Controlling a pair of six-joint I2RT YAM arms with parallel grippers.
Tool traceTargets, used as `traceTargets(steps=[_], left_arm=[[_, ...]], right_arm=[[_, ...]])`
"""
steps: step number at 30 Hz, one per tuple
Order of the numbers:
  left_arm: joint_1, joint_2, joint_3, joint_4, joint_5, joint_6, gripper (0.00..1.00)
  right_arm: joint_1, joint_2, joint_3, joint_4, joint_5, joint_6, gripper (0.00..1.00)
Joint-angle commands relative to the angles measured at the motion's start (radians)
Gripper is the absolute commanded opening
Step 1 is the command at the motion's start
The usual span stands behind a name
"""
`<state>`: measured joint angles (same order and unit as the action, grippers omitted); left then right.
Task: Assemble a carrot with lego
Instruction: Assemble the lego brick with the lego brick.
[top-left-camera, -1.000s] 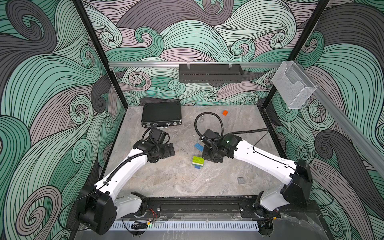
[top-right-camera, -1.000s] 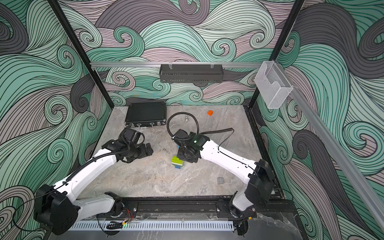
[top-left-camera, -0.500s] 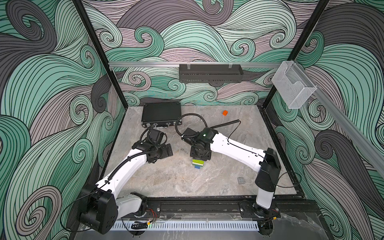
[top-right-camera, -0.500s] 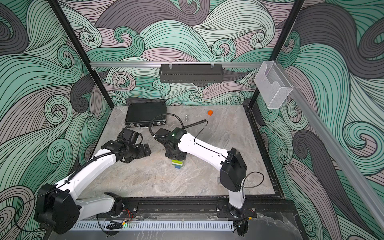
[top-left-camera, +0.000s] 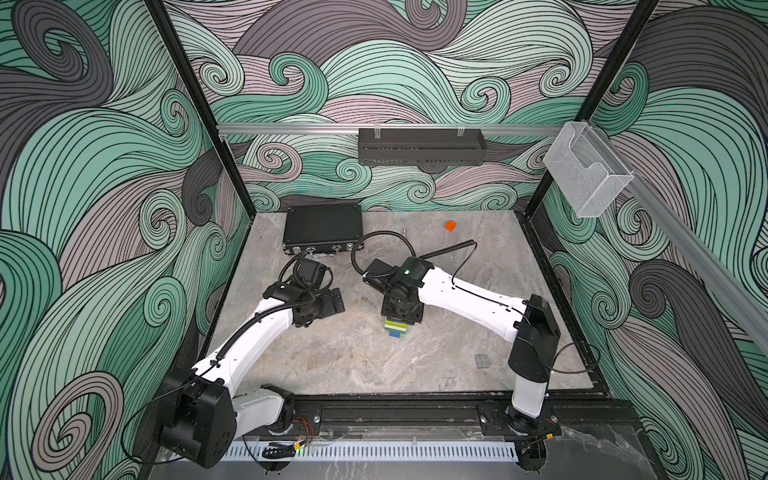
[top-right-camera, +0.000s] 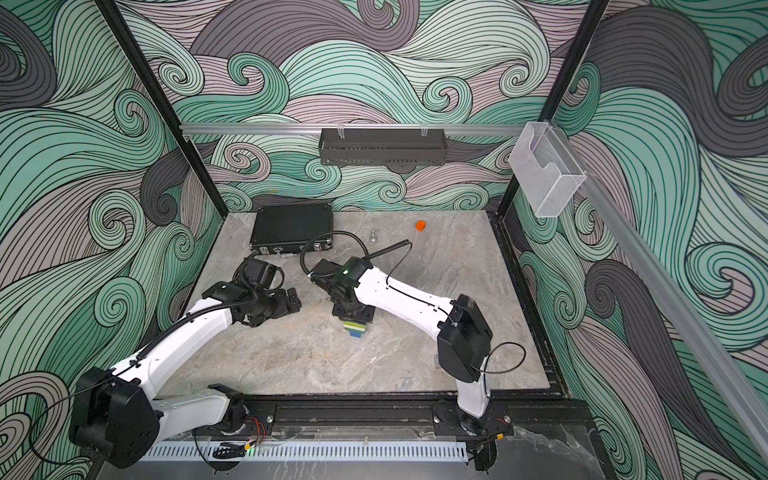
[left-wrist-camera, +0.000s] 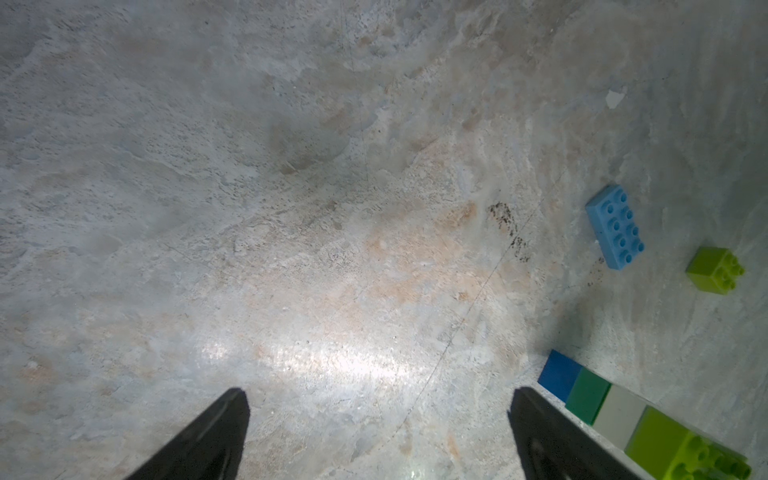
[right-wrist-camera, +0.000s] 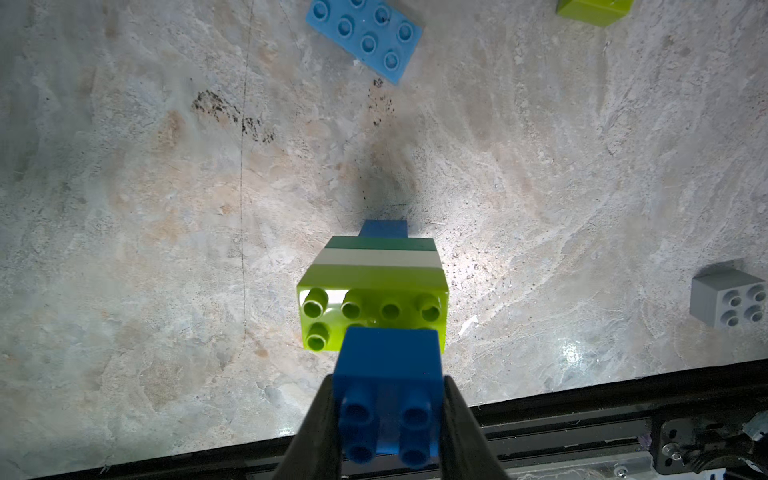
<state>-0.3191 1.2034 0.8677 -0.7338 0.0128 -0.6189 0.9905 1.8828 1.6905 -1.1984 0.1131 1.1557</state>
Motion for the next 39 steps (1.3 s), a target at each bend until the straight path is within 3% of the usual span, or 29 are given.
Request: traceTargets(steps=[1, 29, 39], left_arm=[[0.008, 0.009, -0.003, 0.006, 0.009, 0.006, 0.99], [0.022, 0.010, -0.004, 0.002, 0.018, 0.005, 0.99], [0.028, 0.008, -0.001, 0.002, 0.023, 0.010, 0.99]], right_arm=[[-0.008, 0.002, -0.020, 0.016, -0.003, 0.037, 0.00], [-0.025, 0.029, -0.097, 0.051, -0.035, 0.070, 0.00], [-0.045, 0.073, -0.174, 0.091, -0.167, 0.017, 0.00]])
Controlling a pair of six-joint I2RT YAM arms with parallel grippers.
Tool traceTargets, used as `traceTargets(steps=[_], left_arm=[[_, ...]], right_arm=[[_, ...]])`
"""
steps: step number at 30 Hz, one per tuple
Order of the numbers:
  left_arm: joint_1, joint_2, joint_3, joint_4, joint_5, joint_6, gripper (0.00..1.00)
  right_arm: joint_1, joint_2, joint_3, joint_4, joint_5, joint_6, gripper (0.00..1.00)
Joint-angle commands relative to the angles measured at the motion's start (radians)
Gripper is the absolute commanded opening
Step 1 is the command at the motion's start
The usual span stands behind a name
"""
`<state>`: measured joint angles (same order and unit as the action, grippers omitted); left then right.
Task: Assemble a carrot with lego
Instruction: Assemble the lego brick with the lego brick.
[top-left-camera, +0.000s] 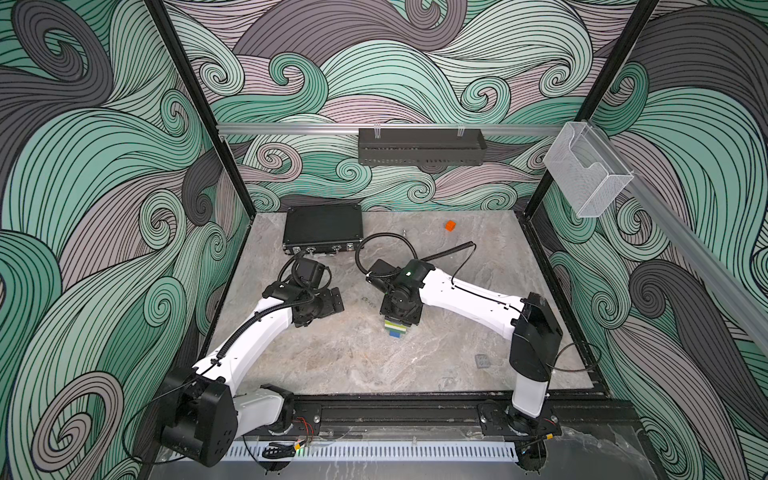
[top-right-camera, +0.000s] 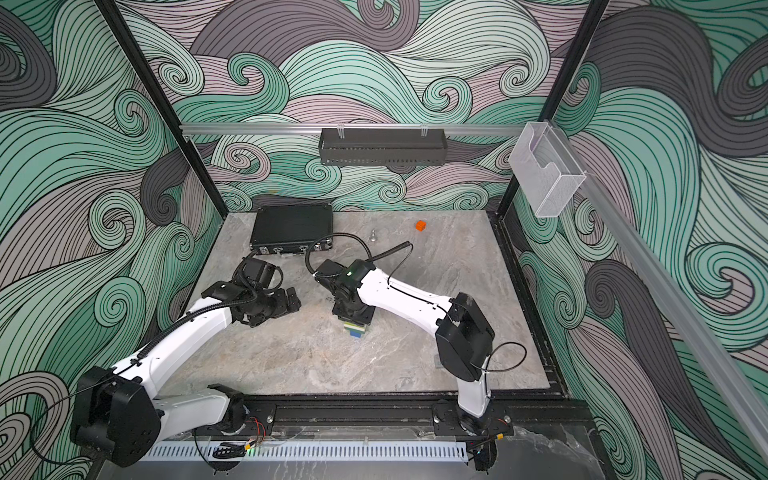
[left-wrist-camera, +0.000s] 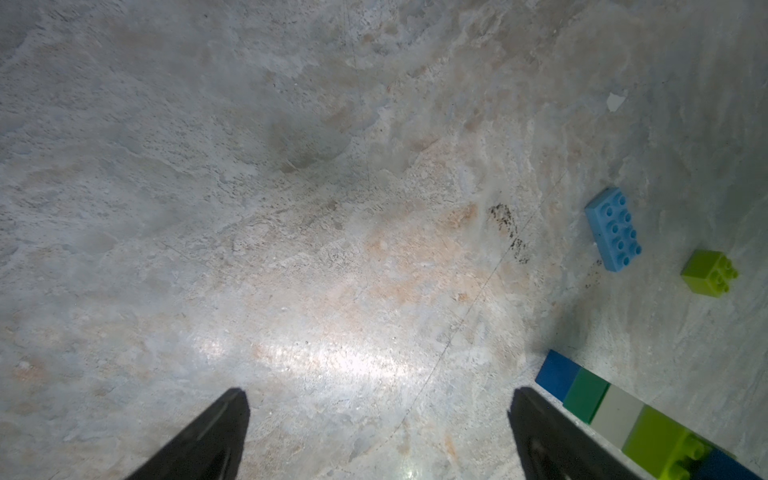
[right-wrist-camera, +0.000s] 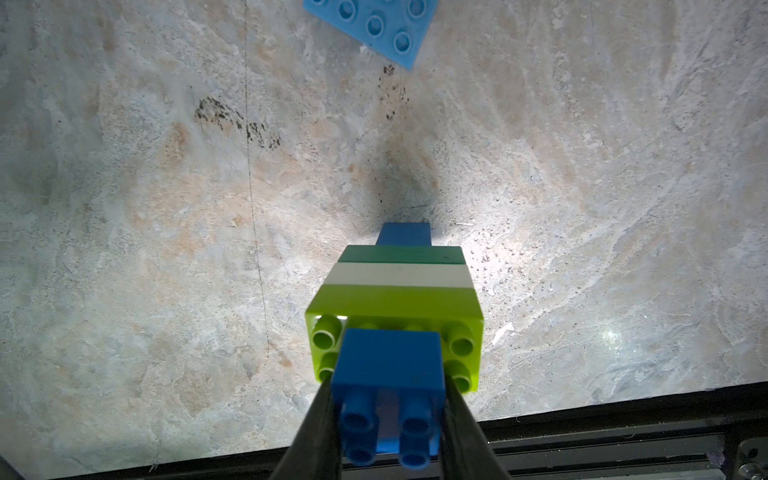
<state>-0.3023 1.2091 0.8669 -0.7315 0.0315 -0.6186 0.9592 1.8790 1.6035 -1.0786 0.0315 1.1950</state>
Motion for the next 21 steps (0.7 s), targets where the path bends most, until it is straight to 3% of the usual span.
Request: traceTargets(steps=[1, 8, 17, 21], left_arm=[[0.012, 0.001, 0.000, -0.001, 0.004, 0.010, 0.99], [0.015, -0.001, -0.002, 0.001, 0.010, 0.011, 0.99], [0.017, 0.007, 0.001, 0.001, 0.021, 0.011, 0.98], [0.018, 0.010, 0.004, -0.004, 0.021, 0.014, 0.99]], right_arm=[[-0.017, 0.077, -0.099, -0.020, -0.100, -0.030, 0.00], [-0.061, 0.073, -0.112, -0.043, -0.122, -0.125, 0.00], [-0.059, 0.153, 0.008, -0.127, -0.041, -0.177, 0.00], [-0.040, 0.174, -0.021, -0.134, -0.036, -0.157, 0.00]])
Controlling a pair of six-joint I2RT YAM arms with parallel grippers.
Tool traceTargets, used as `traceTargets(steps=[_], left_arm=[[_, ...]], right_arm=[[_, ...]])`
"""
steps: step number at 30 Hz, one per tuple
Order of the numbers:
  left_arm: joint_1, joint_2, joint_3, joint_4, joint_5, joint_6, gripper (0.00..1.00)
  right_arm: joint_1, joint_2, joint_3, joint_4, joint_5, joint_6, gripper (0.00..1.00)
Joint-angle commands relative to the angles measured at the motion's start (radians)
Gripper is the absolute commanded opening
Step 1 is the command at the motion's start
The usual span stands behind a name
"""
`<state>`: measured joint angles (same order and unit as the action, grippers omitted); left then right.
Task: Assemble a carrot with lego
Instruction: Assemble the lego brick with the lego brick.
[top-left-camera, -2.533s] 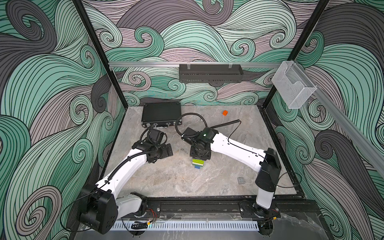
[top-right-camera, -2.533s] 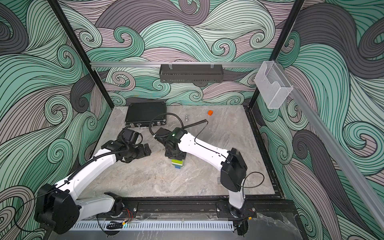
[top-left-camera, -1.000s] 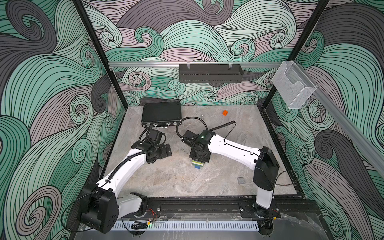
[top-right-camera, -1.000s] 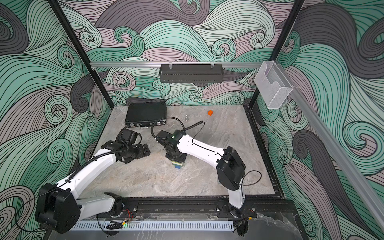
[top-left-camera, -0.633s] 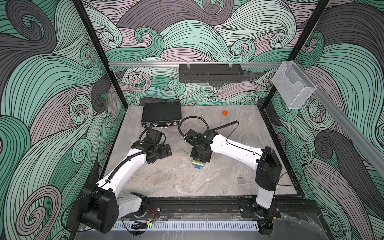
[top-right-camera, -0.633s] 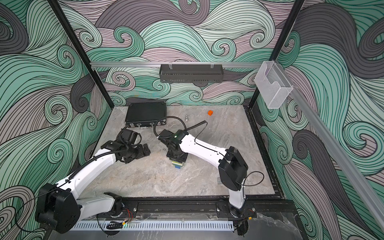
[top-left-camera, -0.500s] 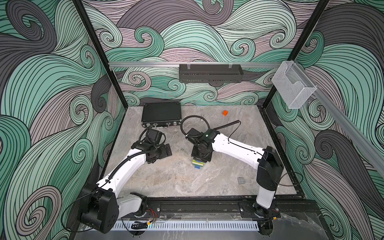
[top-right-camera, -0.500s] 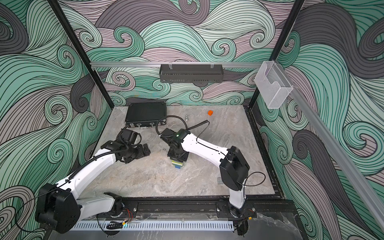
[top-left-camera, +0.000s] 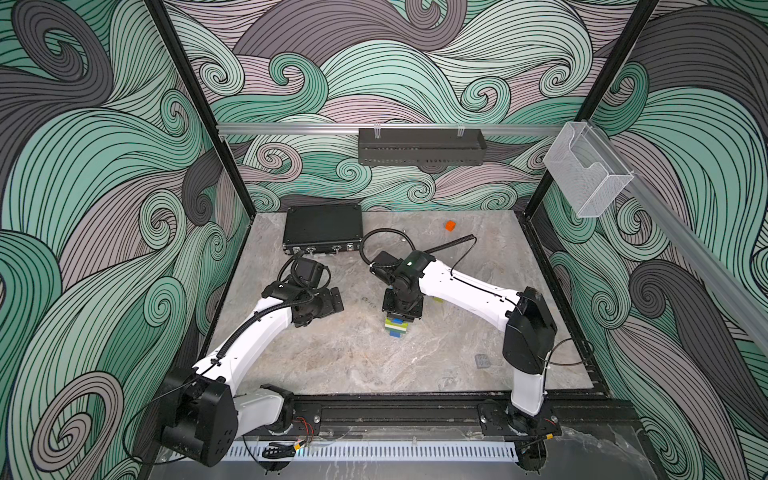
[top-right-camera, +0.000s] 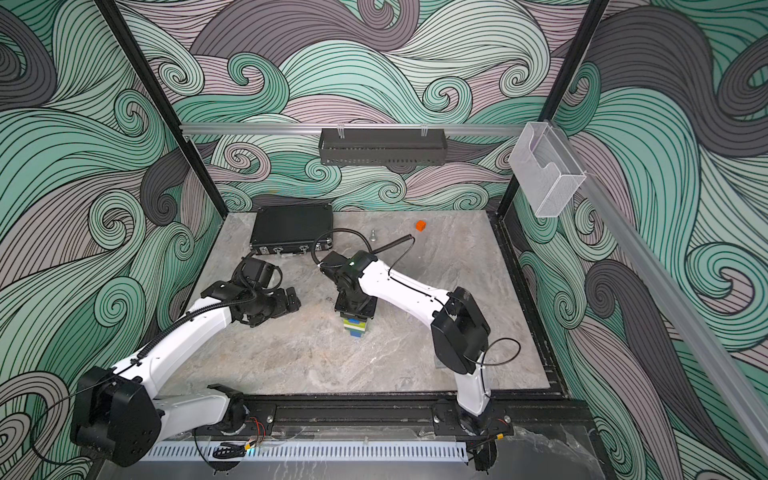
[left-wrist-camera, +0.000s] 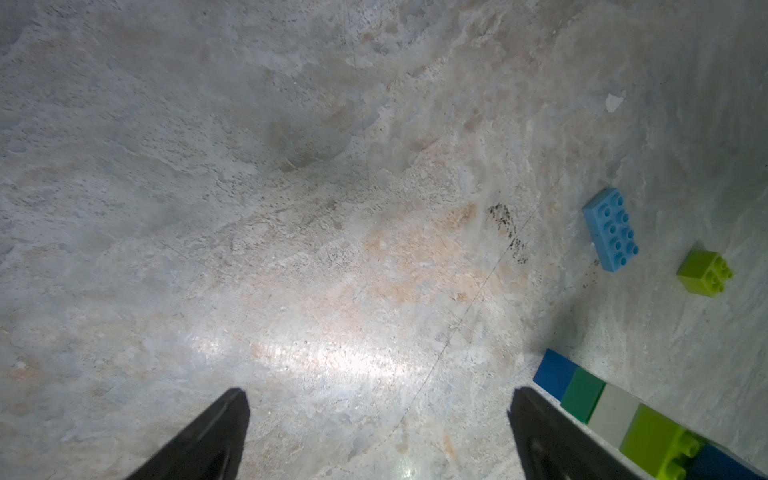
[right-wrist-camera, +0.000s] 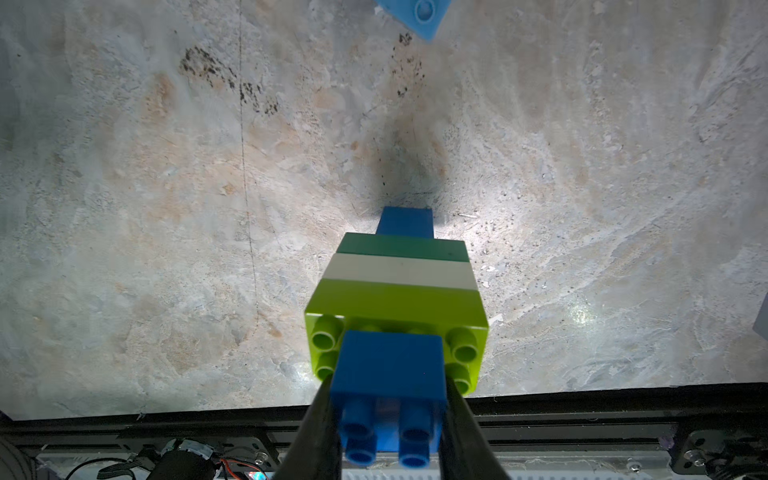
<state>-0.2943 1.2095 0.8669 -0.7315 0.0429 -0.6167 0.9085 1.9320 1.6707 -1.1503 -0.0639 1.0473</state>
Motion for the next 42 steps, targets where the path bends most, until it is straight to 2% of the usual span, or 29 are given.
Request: traceTargets(steps=[1, 11, 21, 35, 42], left_arm=[[0.011, 0.011, 0.004, -0.003, 0.009, 0.012, 0.99], [0.017, 0.054, 0.035, -0.030, 0.040, 0.021, 0.98], [0.027, 0.053, 0.033, -0.023, 0.055, 0.014, 0.99], [0.028, 0.053, 0.037, -0.022, 0.052, 0.014, 0.99], [0.029, 0.052, 0.037, -0.024, 0.050, 0.013, 0.99]], right_arm=[[0.021, 0.126, -0.099, -0.061, 0.061, 0.002, 0.00], [0.038, 0.196, -0.131, -0.019, 0.022, 0.019, 0.00], [0.032, 0.225, -0.080, -0.032, 0.001, -0.115, 0.00], [0.038, 0.160, -0.088, -0.014, 0.028, -0.136, 0.00], [0.036, 0.154, -0.062, -0.017, 0.031, -0.144, 0.09]])
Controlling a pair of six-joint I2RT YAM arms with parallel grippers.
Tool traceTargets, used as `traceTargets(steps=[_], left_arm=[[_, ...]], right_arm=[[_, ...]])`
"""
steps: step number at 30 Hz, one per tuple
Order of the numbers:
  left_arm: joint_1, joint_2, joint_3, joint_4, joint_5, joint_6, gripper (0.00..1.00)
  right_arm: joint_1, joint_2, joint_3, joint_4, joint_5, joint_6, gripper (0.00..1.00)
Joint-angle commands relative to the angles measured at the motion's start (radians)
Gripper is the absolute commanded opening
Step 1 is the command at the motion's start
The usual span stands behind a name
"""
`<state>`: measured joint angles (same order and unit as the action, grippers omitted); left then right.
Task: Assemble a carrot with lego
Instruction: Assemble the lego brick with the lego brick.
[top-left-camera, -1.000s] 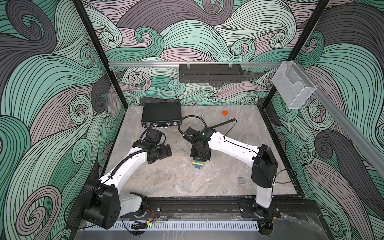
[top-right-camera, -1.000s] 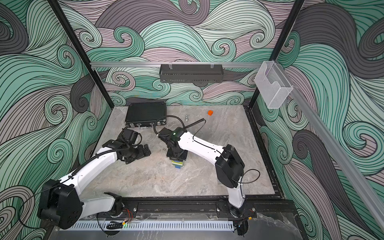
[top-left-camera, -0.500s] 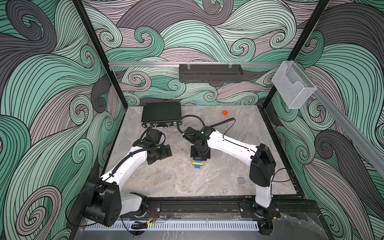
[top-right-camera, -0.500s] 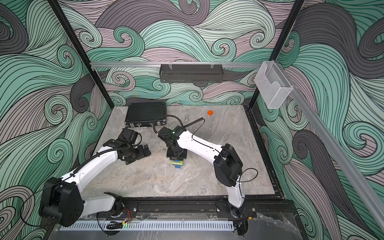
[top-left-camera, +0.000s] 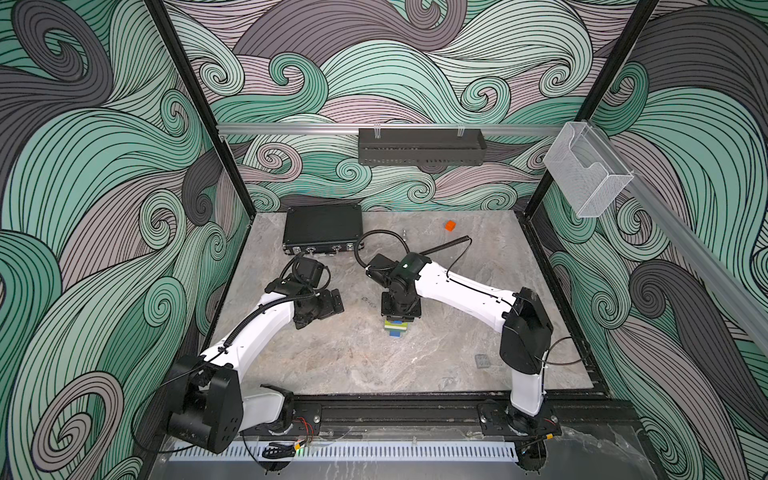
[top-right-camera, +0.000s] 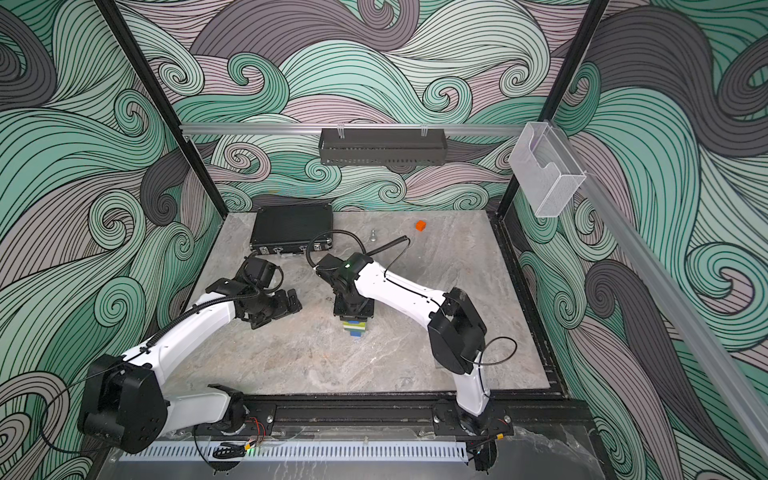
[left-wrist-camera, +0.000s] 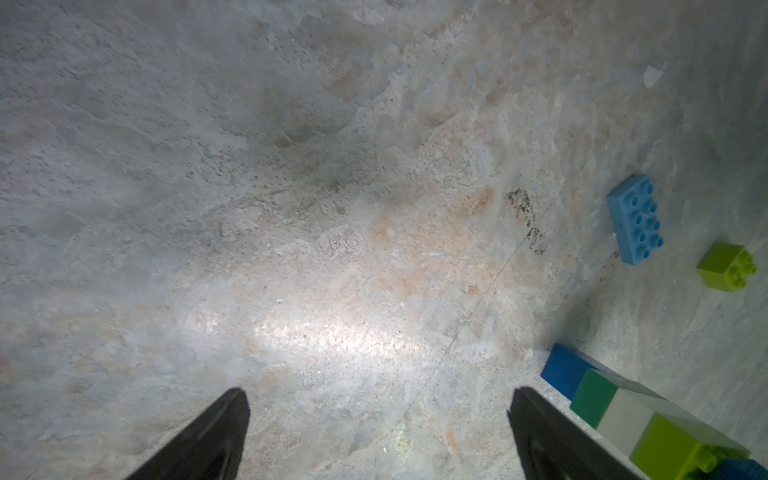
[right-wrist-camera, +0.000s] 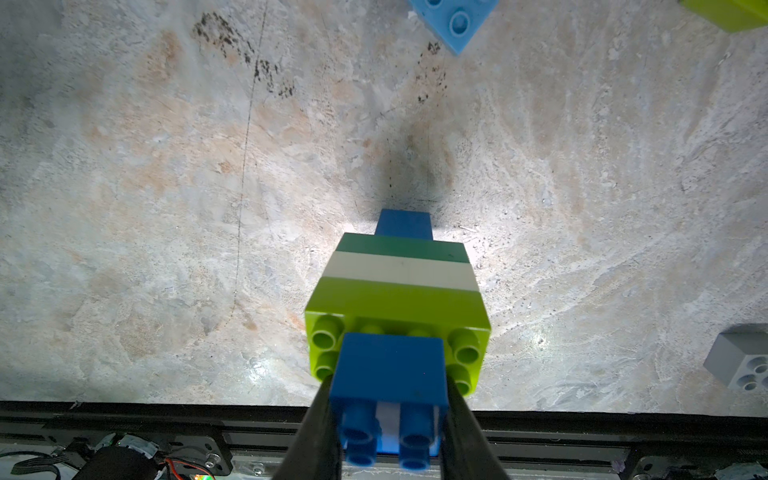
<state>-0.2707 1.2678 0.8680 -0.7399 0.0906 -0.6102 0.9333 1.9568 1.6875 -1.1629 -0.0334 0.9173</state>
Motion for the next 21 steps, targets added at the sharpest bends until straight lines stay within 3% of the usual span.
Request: traceTargets(steps=[1, 15, 21], left_arm=[[0.004, -0.007, 0.034, -0.015, 0.002, 0.006, 0.99], [0.004, -0.011, 0.034, -0.012, 0.004, 0.007, 0.99], [0.004, -0.012, 0.034, -0.010, 0.005, 0.007, 0.99]], right_arm=[[0.012, 0.126, -0.075, -0.007, 0.005, -0.014, 0.11], [0.013, 0.106, -0.055, -0.033, 0.050, -0.006, 0.32], [0.013, 0.099, -0.039, -0.033, 0.053, 0.000, 0.35]])
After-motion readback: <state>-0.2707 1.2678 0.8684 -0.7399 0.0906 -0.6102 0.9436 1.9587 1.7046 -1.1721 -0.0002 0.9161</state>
